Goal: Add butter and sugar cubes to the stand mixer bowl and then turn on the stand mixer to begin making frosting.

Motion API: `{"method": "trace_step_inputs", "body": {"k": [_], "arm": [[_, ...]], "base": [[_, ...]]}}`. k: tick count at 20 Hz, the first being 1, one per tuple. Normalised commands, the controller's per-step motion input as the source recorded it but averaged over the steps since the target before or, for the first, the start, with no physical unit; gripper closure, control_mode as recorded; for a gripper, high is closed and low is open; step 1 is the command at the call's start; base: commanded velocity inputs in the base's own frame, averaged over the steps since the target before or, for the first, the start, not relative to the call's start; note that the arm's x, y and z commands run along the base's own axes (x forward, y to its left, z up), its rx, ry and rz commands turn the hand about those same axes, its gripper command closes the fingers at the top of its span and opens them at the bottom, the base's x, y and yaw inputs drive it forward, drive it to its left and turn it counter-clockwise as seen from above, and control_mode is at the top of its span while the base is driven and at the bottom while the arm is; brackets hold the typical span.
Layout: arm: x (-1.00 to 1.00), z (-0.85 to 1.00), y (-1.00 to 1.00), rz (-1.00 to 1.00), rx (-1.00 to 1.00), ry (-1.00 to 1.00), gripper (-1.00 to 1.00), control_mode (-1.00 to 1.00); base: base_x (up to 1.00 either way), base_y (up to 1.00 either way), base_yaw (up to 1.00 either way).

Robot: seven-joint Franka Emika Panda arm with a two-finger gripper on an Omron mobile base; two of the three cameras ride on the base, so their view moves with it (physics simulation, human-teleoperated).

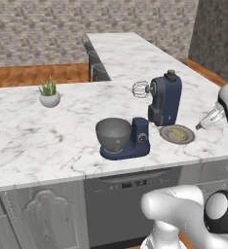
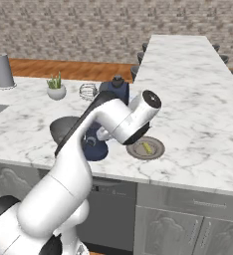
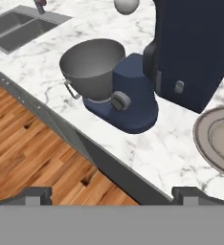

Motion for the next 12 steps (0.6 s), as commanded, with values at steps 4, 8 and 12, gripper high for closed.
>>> {"method": "trace_step_inputs", "body": {"k": [4, 8, 12], "arm": [[0.28, -0.26, -0.6, 0.0, 0.14, 0.0, -1.0, -1.0], [0.43, -0.24, -0.38, 0.0, 0.12, 0.0, -1.0, -1.0], [0.31, -0.37, -0.24, 0.0, 0.12, 0.0, -1.0, -1.0]], "base": [[0.0, 0.0, 0.0], [0.0, 0.0, 0.0], [0.0, 0.0, 0.0]]}}
